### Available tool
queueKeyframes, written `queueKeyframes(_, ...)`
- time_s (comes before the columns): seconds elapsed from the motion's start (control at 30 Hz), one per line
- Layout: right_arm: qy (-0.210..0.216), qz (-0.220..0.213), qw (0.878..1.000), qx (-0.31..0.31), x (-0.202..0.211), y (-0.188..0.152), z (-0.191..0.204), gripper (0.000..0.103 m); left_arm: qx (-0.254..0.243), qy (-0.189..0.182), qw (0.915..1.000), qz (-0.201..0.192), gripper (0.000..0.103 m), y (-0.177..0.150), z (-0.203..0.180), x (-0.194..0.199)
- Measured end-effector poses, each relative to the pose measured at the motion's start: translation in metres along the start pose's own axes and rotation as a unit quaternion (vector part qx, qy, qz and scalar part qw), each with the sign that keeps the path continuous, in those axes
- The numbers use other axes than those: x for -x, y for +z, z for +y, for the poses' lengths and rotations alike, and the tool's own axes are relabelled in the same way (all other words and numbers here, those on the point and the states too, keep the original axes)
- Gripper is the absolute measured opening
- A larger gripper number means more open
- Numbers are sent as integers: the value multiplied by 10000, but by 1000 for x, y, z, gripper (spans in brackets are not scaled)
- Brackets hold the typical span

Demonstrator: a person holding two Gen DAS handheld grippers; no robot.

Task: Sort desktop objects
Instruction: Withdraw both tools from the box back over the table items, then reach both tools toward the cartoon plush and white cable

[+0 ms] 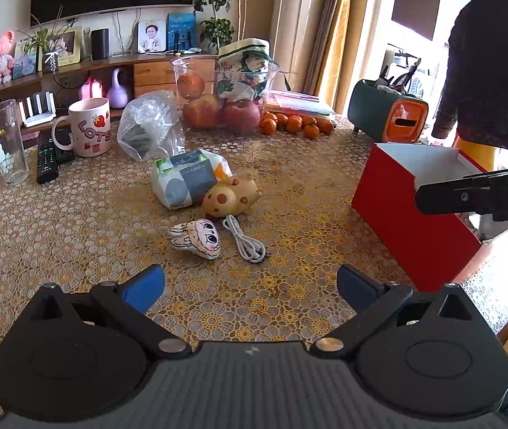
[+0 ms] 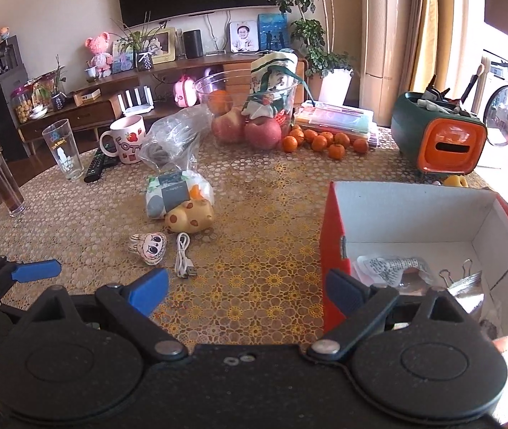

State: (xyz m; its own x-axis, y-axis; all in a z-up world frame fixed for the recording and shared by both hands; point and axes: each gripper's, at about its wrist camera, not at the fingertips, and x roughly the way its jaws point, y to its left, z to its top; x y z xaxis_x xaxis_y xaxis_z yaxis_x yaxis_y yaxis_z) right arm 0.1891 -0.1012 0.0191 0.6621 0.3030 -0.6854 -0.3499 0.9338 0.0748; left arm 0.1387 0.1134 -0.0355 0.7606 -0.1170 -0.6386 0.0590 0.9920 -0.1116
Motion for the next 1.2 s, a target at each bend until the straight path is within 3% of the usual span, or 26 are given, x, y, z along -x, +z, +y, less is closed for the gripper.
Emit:
queueKeyframes(0.4, 257, 229, 9984, 446, -70, 22, 28, 95, 175, 444, 9988, 143, 103, 0, 34, -53)
queueKeyframes(0.97, 521, 525, 9965, 387, -165, 54, 57, 95, 258, 601, 9978, 107, 103, 5, 49, -105)
queueKeyframes(1.2, 435, 653, 9962, 369, -191, 58, 65, 95, 332, 591, 9976, 107, 102, 5, 51, -115)
